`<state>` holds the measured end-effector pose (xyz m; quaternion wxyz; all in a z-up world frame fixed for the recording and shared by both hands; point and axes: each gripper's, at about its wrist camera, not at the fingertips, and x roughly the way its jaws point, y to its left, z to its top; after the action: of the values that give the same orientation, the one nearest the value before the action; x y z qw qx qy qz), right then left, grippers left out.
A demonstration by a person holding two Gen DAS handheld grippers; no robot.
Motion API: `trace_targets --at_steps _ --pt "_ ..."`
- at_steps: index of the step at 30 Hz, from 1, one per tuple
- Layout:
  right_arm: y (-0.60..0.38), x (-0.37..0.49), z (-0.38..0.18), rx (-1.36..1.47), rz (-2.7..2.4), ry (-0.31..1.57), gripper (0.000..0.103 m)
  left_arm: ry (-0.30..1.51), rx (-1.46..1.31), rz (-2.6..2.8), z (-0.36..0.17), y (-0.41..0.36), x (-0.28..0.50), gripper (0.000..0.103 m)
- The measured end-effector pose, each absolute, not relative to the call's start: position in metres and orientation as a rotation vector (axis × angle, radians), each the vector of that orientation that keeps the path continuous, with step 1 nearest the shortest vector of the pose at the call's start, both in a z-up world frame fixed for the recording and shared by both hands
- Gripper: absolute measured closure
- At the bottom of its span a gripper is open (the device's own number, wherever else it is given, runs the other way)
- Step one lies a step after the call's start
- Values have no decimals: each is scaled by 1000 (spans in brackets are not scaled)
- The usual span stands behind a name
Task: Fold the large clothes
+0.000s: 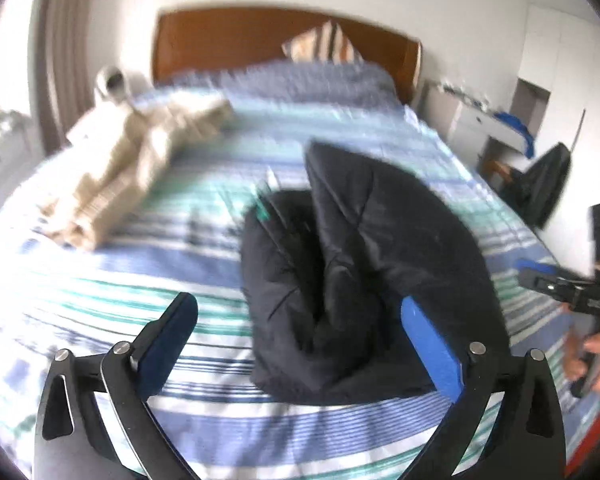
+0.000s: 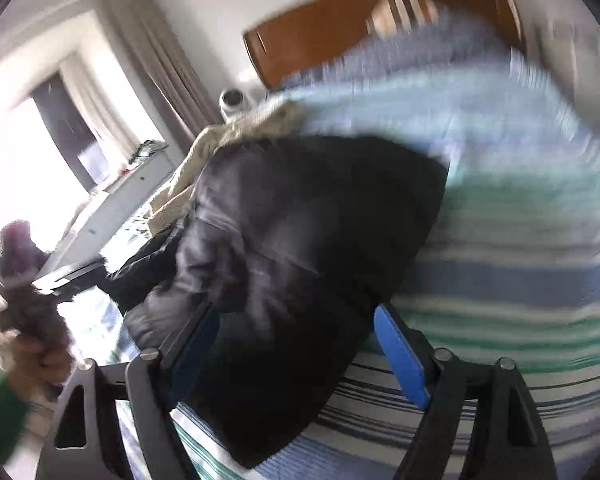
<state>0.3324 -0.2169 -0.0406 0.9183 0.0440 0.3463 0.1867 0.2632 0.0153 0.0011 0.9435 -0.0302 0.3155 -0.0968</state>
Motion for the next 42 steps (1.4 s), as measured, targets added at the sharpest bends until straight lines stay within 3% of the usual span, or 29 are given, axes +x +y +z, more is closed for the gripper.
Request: trace_targets --at_steps 5,11,13,42 --pt "-201 266 18 -73 226 550 13 497 -4 -88 26 10 213 0" --pt "-202 215 48 -159 63 379 8 464 5 -80 34 -13 174 0" --pt "-200 200 47 -192 -9 404 1 475 -4 -85 37 -18 167 0" --pt "-214 123 34 -46 45 639 1 639 28 10 37 -58 101 0"
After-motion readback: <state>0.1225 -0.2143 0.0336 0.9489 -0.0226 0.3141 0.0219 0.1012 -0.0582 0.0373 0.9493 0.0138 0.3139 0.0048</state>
